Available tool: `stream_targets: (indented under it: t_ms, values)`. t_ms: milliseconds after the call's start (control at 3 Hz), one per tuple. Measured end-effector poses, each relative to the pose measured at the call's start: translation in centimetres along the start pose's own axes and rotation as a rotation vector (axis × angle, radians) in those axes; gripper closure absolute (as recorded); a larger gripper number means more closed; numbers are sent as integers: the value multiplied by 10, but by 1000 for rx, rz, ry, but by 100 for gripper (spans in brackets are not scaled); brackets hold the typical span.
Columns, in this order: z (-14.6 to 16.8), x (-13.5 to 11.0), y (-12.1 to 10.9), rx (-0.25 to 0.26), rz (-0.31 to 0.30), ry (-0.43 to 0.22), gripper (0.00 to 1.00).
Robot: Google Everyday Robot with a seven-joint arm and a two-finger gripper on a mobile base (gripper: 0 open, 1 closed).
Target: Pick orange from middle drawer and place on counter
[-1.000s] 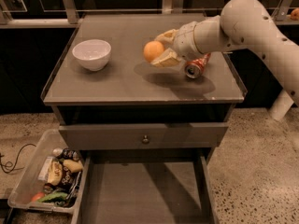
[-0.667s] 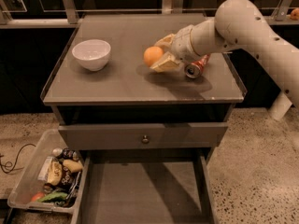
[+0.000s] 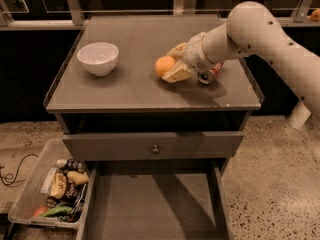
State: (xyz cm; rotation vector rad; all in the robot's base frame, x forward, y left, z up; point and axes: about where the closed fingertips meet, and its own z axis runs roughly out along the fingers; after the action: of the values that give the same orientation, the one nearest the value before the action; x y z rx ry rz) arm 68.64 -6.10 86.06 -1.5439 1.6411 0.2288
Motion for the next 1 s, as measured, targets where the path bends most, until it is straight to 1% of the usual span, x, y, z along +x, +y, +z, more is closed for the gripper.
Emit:
stream_targets:
  t_ms: [1000]
  values:
    - [0, 0, 0, 0, 0, 0, 11]
